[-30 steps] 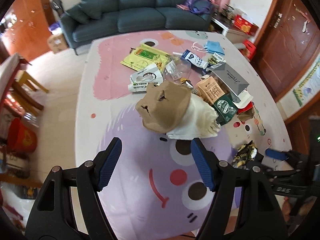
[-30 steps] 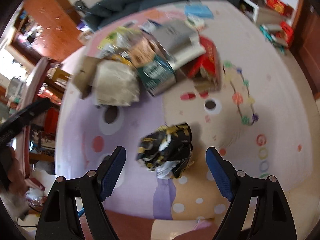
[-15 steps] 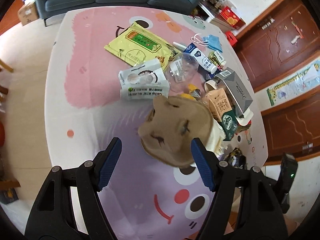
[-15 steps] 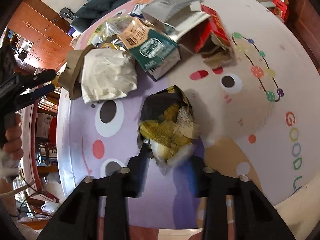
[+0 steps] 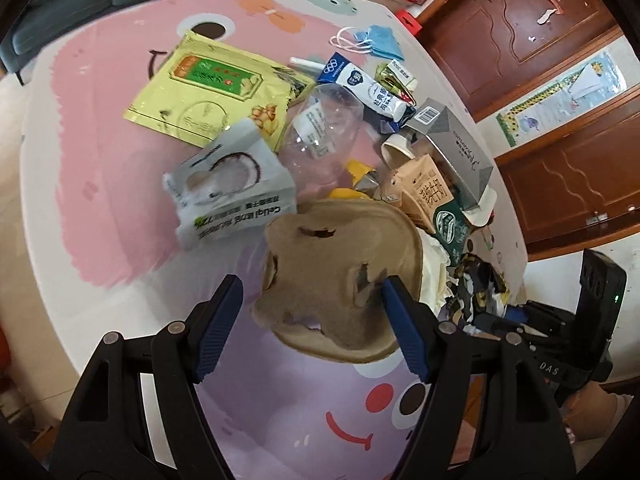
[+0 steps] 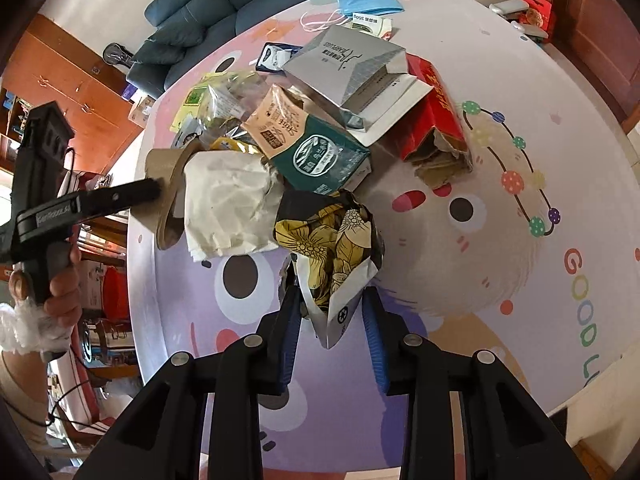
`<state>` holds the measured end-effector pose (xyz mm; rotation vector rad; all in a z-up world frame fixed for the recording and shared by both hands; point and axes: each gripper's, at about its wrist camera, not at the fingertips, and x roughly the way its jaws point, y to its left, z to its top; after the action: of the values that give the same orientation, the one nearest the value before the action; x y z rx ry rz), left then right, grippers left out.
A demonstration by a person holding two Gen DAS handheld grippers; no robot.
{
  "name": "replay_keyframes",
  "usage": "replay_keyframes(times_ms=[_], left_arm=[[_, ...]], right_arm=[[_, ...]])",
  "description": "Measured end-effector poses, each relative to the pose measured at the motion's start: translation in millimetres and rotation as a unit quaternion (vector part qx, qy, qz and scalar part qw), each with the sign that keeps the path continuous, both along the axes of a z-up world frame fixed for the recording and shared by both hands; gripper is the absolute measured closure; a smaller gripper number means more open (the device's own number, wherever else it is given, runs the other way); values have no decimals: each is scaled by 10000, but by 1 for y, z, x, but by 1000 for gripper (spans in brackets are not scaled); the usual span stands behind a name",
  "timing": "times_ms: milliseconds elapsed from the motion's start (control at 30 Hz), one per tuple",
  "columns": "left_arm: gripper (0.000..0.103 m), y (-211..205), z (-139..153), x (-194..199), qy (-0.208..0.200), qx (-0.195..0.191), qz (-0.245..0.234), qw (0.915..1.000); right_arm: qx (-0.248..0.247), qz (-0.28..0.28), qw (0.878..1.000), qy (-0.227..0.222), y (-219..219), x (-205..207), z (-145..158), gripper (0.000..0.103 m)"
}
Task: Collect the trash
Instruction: 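Carry the wrapper and paper holder with both tools over the black bin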
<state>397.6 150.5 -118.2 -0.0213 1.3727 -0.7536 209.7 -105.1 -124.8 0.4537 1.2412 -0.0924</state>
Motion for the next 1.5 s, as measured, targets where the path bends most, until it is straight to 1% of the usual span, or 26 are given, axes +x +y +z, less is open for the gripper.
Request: replay_keyframes(times_ms=[67,133,200,300,400,567,700,833,1033,1167,1367,1500], left_arm=[[33,-1,-7,4,255,-134,13,9996],[33,-2,-14,6,466,-236,44,9986],[33,-2,-21,6,627,-305,93,9975],[36,-5,-25,2,716,-365,154,9966],[37,-5,-20,-5,570,-460,273,9969],[39,0,10,-29,89,-553,486,9972],[39,6,31,-47,-100,-550,575,9968],[39,14,59,-70,-397,-508,662,9957],[39,21,95,-113,-664,-602,683,9936],[39,17,113,-149,-772,-590,692,9929],[39,-7,126,-199,-893,-513,720,9921],[39,-30,136,-238,-1146,-307,809,9896]], right_arm=[[29,-11,10000,48,-3,7,8,72],[24,-19,10000,73,0,6,9,72],[31,-35,9999,89,3,11,18,72],[40,-91,9999,81,1,15,29,72],[49,-158,9999,47,-5,13,38,72],[-20,-144,9999,-36,-16,8,57,72],[-67,-87,9999,-120,-15,4,71,72],[-65,50,9997,-211,-14,-1,83,72],[-80,328,9987,-372,-8,-8,95,72],[-77,548,9973,-492,-8,-21,103,72],[47,741,9949,-684,-22,-45,110,72],[143,903,9922,-843,-41,-65,113,72]])
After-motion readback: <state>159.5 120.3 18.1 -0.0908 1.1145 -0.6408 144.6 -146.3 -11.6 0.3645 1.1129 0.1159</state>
